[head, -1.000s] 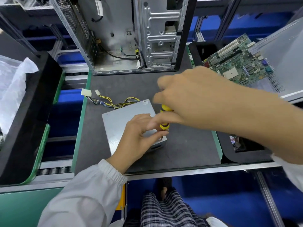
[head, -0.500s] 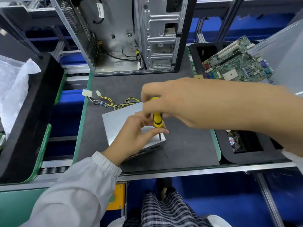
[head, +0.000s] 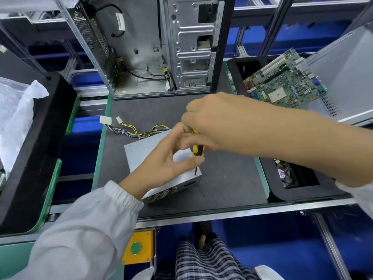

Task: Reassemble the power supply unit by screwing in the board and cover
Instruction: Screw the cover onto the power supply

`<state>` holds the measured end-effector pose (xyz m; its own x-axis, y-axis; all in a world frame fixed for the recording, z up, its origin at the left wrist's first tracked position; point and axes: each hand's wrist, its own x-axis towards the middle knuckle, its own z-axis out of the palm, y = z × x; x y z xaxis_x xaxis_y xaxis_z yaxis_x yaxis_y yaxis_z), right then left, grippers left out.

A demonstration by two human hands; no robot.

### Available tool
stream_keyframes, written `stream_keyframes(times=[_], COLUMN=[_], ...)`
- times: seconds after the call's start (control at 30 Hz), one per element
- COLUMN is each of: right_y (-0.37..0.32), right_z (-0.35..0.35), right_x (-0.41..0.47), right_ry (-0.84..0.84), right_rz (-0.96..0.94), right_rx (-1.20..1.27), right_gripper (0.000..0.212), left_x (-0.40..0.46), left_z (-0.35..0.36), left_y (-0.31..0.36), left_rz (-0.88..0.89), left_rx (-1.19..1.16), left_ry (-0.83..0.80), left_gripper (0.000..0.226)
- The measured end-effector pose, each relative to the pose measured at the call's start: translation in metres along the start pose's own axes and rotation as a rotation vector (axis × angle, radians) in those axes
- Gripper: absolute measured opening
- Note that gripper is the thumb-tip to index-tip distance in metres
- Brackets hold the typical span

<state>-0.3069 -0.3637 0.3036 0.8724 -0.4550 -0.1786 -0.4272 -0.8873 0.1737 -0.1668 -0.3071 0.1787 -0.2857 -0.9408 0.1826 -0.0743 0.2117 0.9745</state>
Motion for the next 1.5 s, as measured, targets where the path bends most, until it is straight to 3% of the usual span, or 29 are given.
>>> stream_keyframes(times=[0.1, 0.17, 0.23, 0.43, 0.53, 0.63, 0.73, 0.83, 0.93, 1.0, 1.03, 1.1, 1.17, 1.37, 1.43, 1.5], right_y=[-0.007, -0.003, 0.006, 0.008, 0.010, 0.006, -0.001, -0.006, -0.008, -0.004, -0.001, 0.003, 0.003, -0.004, 0.004, 0.010], right_z=[0.003, 0.003, 0.002, 0.004, 0.002, 0.000, 0.001, 0.002, 0.005, 0.009, 0.007, 0.003, 0.004, 0.007, 0.010, 0.010], right_x=[0.003, -0.001, -0.004, -0.006, 0.000, 0.007, 0.006, 0.007, 0.006, 0.002, 0.000, -0.001, 0.000, 0.002, -0.001, -0.003], right_ry=[0.071, 0.081, 0.001, -0.080, -0.086, -0.149, -0.075, -0.016, 0.022, 0.011, -0.037, -0.096, -0.037, 0.125, 0.073, -0.010], right_rz=[0.108, 0.081, -0.010, -0.045, -0.115, -0.121, -0.031, 0.082, 0.107, 0.044, -0.020, -0.090, -0.007, 0.129, 0.018, -0.112], right_rx=[-0.168, -0.095, 0.063, 0.014, 0.205, 0.114, -0.096, -0.210, -0.211, -0.046, 0.049, 0.056, -0.053, -0.189, 0.027, 0.186], right_gripper=[0.044, 0.032, 0.011, 0.012, 0.036, 0.021, 0.039, 0.040, 0.035, 0.013, 0.012, 0.027, 0.032, 0.040, 0.014, 0.025], left_x=[0.001, 0.001, 0.000, 0.000, 0.000, 0.003, 0.006, 0.007, 0.007, 0.007, 0.007, 0.006, 0.006, 0.007, 0.006, 0.005], left_z=[0.006, 0.001, -0.012, -0.027, -0.027, -0.026, -0.018, -0.015, -0.010, -0.008, -0.008, -0.010, -0.010, 0.003, 0.000, -0.004], left_y=[0.001, 0.000, -0.002, 0.000, 0.002, 0.004, 0.009, 0.005, 0.003, 0.002, 0.003, 0.007, 0.008, 0.001, -0.002, -0.006], left_rz=[0.058, 0.006, -0.051, -0.055, -0.110, -0.091, -0.112, -0.064, -0.074, -0.087, -0.078, -0.065, -0.045, -0.052, -0.100, -0.140], left_rx=[0.044, 0.043, 0.045, 0.076, 0.028, 0.010, -0.127, -0.092, -0.076, -0.102, -0.123, -0.171, -0.200, -0.163, -0.179, -0.178], left_ry=[0.145, 0.149, 0.104, -0.095, -0.145, -0.276, -0.123, 0.071, 0.055, 0.037, 0.018, -0.051, -0.105, 0.059, 0.028, 0.021], left_gripper=[0.024, 0.014, 0.011, 0.017, 0.025, 0.020, 0.030, 0.025, 0.018, 0.012, 0.011, 0.029, 0.040, 0.034, 0.020, 0.018])
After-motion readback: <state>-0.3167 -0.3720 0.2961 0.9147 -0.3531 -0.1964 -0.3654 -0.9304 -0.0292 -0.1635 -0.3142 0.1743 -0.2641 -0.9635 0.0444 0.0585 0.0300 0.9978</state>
